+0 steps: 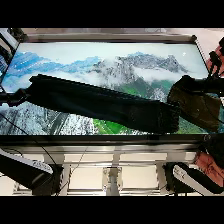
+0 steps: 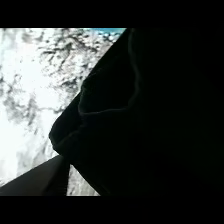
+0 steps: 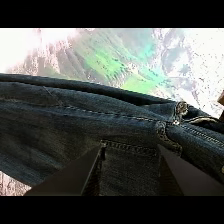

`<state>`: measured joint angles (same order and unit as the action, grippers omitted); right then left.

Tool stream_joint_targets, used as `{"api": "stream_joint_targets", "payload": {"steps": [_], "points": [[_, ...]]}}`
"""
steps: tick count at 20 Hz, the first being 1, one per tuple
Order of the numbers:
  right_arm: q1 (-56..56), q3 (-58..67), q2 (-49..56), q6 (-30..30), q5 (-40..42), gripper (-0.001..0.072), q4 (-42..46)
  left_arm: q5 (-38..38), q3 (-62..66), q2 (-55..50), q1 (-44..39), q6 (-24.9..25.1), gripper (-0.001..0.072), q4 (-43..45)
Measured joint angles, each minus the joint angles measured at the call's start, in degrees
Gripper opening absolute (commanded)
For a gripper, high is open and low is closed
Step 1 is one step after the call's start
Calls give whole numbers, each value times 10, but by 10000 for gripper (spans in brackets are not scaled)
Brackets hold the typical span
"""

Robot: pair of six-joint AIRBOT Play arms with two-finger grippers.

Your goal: Fold the clothes and pants, and hang the long-sleeved shirts on hangers.

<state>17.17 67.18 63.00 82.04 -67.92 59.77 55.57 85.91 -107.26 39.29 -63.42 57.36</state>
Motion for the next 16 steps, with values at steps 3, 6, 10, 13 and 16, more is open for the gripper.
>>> {"api": "stream_joint_targets", "payload": {"steps": [3,6,10,13,16], "points": [[0,0,0,0,0,387,0,-1,0,-8,-5,-2,45,6],[0,0,0,0,0,387,0,0,0,-3,-6,-4,45,13],[0,0,0,0,-3,387,-3,27,-1,47,-6,-16,45,108],[0,0,0,0,-13,387,-9,41,0,122,-5,-53,45,274],[0,0,0,0,-22,386,-12,47,0,204,-6,-32,45,383]]}}
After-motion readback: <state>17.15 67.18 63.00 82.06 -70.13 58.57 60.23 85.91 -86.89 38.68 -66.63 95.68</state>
